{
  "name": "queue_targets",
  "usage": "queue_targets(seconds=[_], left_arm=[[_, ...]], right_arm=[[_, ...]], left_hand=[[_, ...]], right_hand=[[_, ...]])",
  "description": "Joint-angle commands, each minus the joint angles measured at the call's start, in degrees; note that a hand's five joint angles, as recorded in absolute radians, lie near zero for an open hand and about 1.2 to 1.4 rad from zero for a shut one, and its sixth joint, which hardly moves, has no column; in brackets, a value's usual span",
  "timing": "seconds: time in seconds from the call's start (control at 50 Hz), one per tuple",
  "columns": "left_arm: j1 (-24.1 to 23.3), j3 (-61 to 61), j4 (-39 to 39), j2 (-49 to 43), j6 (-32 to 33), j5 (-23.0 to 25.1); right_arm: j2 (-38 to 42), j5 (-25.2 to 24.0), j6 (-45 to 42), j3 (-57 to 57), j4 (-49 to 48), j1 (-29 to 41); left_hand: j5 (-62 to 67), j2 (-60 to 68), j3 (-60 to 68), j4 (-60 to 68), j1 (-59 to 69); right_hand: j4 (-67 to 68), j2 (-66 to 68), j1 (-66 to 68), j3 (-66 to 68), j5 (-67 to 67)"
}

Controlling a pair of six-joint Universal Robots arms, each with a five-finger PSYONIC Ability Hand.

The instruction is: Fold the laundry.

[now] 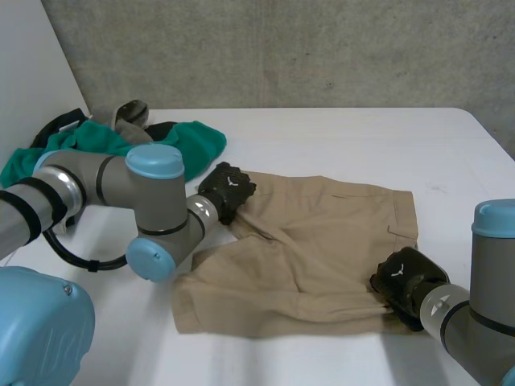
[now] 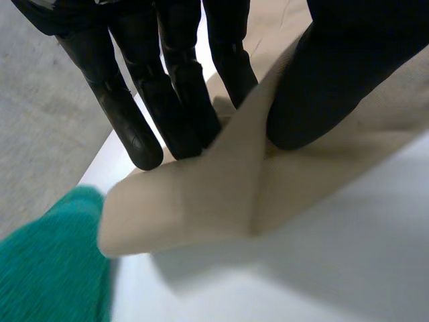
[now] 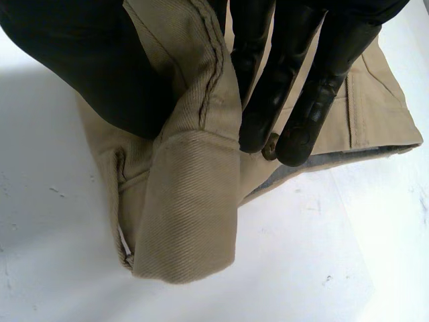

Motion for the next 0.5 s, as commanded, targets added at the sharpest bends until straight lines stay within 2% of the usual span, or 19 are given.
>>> queue_targets(seconds=[0.02,0.06,0.12,0.24,0.42,0.48,0.5], left_arm=[[-0.04,-5.41,0.55,4.24,0.95,-9.85],[-0.13,-8.39,1.16,6.43,0.95,-12.66],[-0.22,-11.99,2.3,8.19,0.34,-14.25],[-0.48,-16.84,2.74,9.43,-1.24,-15.31],[-0.92,-18.07,2.66,9.52,-7.92,-19.53],[-1.1,-18.16,2.48,9.7,-9.06,-19.7],[-1.36,-18.25,2.39,10.04,-9.68,-19.71]], right_arm=[[0.02,0.0,0.0,-0.02,-0.25,-0.05],[0.02,0.0,0.0,-0.02,-0.25,-0.05],[0.02,0.09,0.0,-0.02,-0.25,-0.05],[0.02,0.09,0.0,-0.02,-0.16,0.03],[-0.07,0.18,0.0,0.15,0.1,0.12],[-0.07,0.18,0.0,0.15,0.28,0.12],[-0.07,0.09,0.0,0.24,0.36,0.12]], left_hand=[[15.54,14.33,14.67,14.23,14.86],[15.54,14.33,14.67,14.23,14.86],[15.54,14.33,14.67,14.23,14.86],[15.54,14.33,14.67,14.23,14.86],[15.54,14.33,14.67,14.23,14.86],[-3.38,-4.58,-4.25,-4.68,-4.05],[-15.27,-16.48,-16.14,-16.58,-15.95]], right_hand=[[11.77,11.53,23.02,12.16,12.77],[11.77,11.53,23.02,12.16,12.77],[11.77,11.53,23.02,12.16,12.77],[11.77,11.53,23.02,12.16,12.77],[11.77,11.53,23.02,12.16,12.77],[11.77,11.53,23.02,12.16,12.77],[11.77,11.53,23.02,12.16,12.77]])
